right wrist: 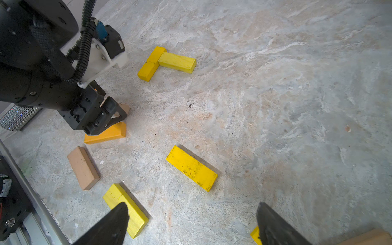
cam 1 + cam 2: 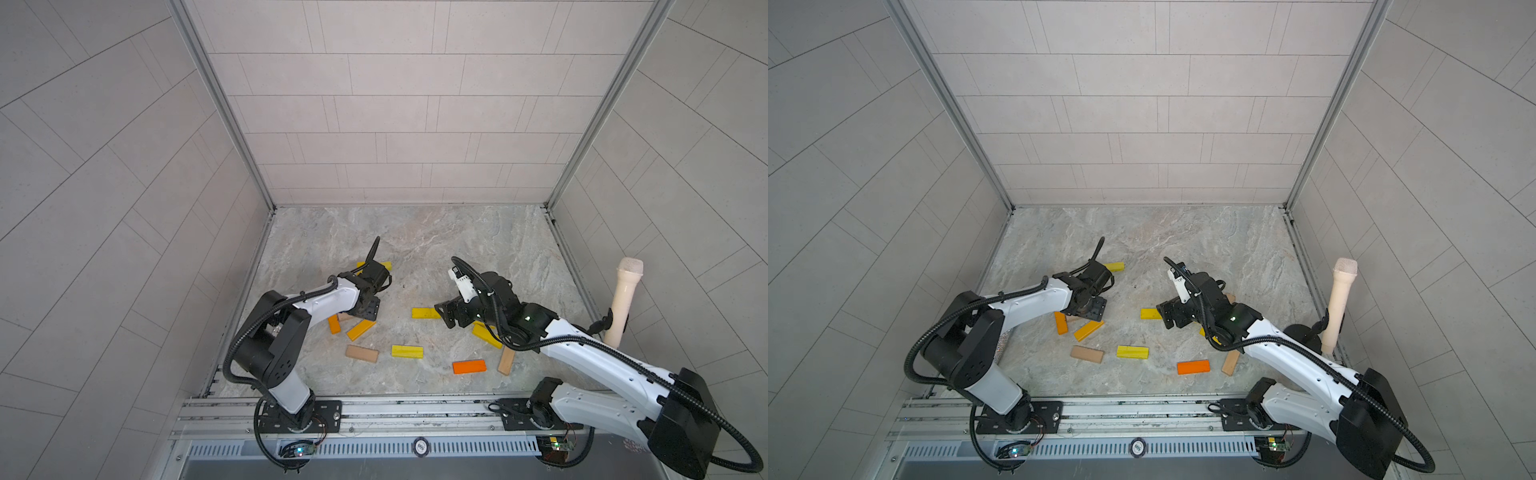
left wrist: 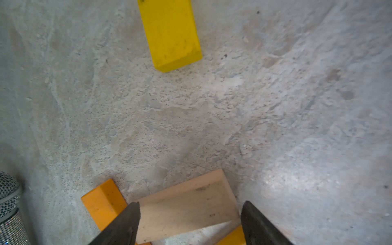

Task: Assemble the number 8 with building blocks
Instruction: Assemble the building block at the center of the board.

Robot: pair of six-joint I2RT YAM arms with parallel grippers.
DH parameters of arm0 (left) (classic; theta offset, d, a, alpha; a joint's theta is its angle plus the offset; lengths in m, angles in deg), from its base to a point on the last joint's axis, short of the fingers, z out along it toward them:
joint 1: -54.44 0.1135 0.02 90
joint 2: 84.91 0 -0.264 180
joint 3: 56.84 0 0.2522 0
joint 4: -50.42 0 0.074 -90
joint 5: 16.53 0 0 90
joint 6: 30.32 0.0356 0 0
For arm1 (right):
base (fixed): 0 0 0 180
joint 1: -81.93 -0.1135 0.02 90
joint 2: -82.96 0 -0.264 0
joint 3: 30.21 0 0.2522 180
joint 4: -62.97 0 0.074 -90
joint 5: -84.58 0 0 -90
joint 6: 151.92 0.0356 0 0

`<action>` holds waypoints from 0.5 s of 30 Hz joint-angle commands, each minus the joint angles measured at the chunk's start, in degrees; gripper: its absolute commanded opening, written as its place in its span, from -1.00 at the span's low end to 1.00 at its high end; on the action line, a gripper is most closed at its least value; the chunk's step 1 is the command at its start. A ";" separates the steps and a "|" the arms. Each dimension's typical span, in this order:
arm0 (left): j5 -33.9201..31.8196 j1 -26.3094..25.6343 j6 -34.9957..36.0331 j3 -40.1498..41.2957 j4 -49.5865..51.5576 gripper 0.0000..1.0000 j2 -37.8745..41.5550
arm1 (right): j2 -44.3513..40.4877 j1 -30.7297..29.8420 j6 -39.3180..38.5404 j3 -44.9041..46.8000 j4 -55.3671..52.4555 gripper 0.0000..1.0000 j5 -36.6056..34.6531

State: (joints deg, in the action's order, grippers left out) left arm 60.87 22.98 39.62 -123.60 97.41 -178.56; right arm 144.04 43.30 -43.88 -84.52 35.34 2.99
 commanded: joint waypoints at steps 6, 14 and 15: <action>-1.87 1.14 -3.42 1.44 3.21 0.58 2.08 | -0.31 -0.33 0.40 0.24 1.30 0.91 0.10; 0.78 1.67 -3.74 1.41 3.76 0.80 2.55 | -0.61 -0.37 0.41 0.31 1.21 0.91 -0.23; 1.69 1.70 -3.51 1.81 3.28 0.85 3.13 | -0.53 -0.46 0.49 0.37 1.34 0.91 -0.16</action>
State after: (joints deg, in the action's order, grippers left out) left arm 61.55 24.44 37.04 -122.77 99.84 -177.48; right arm 144.06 43.30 -43.84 -84.50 35.71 3.16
